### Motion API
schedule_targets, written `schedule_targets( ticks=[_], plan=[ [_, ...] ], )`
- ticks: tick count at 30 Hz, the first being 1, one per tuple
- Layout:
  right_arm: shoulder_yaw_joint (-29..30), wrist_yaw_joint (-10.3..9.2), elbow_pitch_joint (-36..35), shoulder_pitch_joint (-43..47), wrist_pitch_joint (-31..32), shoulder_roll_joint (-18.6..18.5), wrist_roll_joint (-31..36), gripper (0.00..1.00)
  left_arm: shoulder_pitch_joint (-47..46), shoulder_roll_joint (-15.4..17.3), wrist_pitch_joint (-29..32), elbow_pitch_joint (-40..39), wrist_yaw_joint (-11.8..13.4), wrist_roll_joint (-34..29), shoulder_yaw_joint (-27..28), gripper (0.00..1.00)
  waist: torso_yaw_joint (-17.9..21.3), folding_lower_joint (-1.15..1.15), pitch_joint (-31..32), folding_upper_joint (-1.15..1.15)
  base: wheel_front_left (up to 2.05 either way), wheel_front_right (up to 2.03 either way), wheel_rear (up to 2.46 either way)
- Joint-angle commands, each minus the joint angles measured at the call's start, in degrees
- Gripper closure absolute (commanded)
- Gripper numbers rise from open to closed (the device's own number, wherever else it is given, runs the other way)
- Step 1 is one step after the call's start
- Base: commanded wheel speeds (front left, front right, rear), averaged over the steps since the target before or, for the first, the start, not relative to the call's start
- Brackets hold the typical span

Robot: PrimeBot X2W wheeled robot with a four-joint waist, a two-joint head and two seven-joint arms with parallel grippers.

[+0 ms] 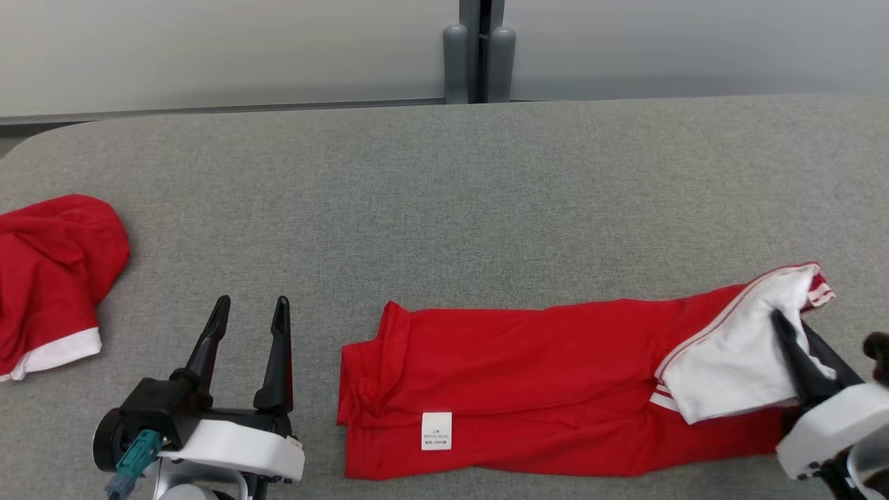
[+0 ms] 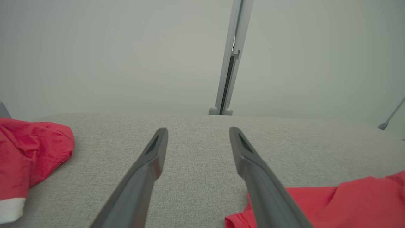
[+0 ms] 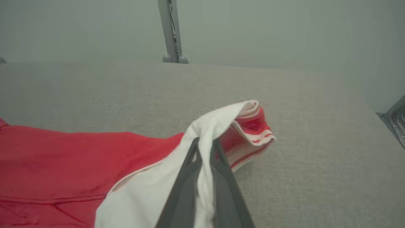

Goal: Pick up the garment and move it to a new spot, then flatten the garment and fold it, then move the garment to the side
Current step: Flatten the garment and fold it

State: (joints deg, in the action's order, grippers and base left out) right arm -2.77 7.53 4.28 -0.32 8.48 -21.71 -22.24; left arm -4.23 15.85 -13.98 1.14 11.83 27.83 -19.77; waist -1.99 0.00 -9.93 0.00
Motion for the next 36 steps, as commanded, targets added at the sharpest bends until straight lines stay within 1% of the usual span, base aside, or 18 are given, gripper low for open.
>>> schedule_targets(
  ticks=[1,5,8,9,10,15,18,22,25,26,27,28,30,33,36],
  plan=[
    [-2.19,-0.08,-4.72,-1.3,2.03,1.09,1.18,1.0,-0.2,0.21,-0.25,0.23,-0.27,0.35,-0.05,0.0,-0.17,0.0,0.7,0.0,0.0,0.0,0.0],
    [-9.04,-0.05,-11.44,-3.49,6.09,4.0,1.49,1.0,-0.32,0.1,0.02,0.57,-0.44,0.28,-0.62,0.0,-0.84,0.0,1.73,0.0,0.0,0.0,0.0],
    [-14.96,-0.05,-12.52,-5.66,7.54,7.05,0.39,1.0,-0.76,-0.03,0.1,0.72,-0.61,0.16,-1.06,0.0,-1.6,0.0,2.09,0.0,0.0,0.0,0.0],
    [-14.96,-0.05,-12.52,-5.66,7.54,7.05,0.39,1.0,-0.76,-0.03,0.1,0.72,-0.61,0.16,-1.06,0.0,-1.6,0.0,2.09,0.0,0.0,0.0,0.0],
    [-17.13,-0.05,-12.01,-6.1,7.82,8.17,-0.2,1.0,-0.93,-0.16,0.09,0.75,-0.61,0.21,-1.19,0.0,-1.92,0.0,2.17,0.0,0.0,0.0,0.0],
    [-27.9,-0.05,-6.55,-8.95,6.83,13.83,-2.33,1.0,-1.42,-0.52,0.17,0.95,-0.93,0.27,-1.86,0.0,-3.65,0.0,1.65,0.0,0.0,0.0,0.0],
    [-32.3,-0.05,-1.4,-10.81,5.06,16.0,-3.9,1.0,-1.69,-0.79,0.03,1.36,-1.11,0.39,-1.96,0.0,-4.73,0.0,0.77,0.0,0.0,0.0,0.0],
    [-34.95,-0.05,6.48,-13.67,1.97,17.92,-5.07,1.0,-2.51,-1.21,-0.24,2.01,-1.47,0.43,-2.24,0.0,-5.93,0.0,-0.25,0.0,0.0,0.0,0.0],
    [-35.9,-0.05,10.97,-16.17,-0.29,18.34,-5.72,1.0,-2.96,-1.36,-0.3,2.4,-1.59,0.4,-2.35,0.0,-6.43,0.0,-1.03,0.0,0.0,0.0,0.0],
    [-36.19,-0.05,12.11,-16.88,-0.93,18.45,-5.87,0.93,-3.21,-1.38,-0.38,2.53,-1.63,0.36,-2.29,0.0,-6.45,0.0,-1.16,0.0,0.0,0.0,0.0],
    [-36.23,-0.05,13.28,-17.44,-1.7,18.54,-6.09,0.5,-3.35,-1.34,-0.46,2.65,-1.67,0.31,-2.2,0.0,-6.42,0.0,-1.28,0.0,0.0,0.0,0.0],
    [-36.0,-0.05,14.21,-17.92,-2.43,18.5,-6.59,0.0,-3.47,-1.28,-0.5,2.68,-1.73,0.24,-2.13,0.0,-6.32,0.0,-1.47,0.0,0.0,0.0,0.0],
    [-36.92,-0.05,14.62,-19.54,-4.33,18.73,-7.35,0.0,-3.59,-1.19,-0.65,2.82,-1.9,0.12,-2.03,0.0,-6.1,0.0,-1.68,0.0,0.0,0.0,0.0],
    [-39.44,-0.05,12.39,-21.23,-8.39,18.72,-9.62,0.0,-3.53,-1.04,-0.72,3.03,-1.87,0.08,-1.73,0.0,-5.53,0.0,-1.66,0.0,0.0,0.0,0.0],
    [-39.47,-0.05,10.1,-22.63,-12.58,18.61,-9.91,0.0,-3.63,-0.88,-0.77,3.27,-1.8,-0.11,-1.58,0.0,-4.69,0.0,-1.3,0.0,0.0,0.0,0.0]
  ],
)
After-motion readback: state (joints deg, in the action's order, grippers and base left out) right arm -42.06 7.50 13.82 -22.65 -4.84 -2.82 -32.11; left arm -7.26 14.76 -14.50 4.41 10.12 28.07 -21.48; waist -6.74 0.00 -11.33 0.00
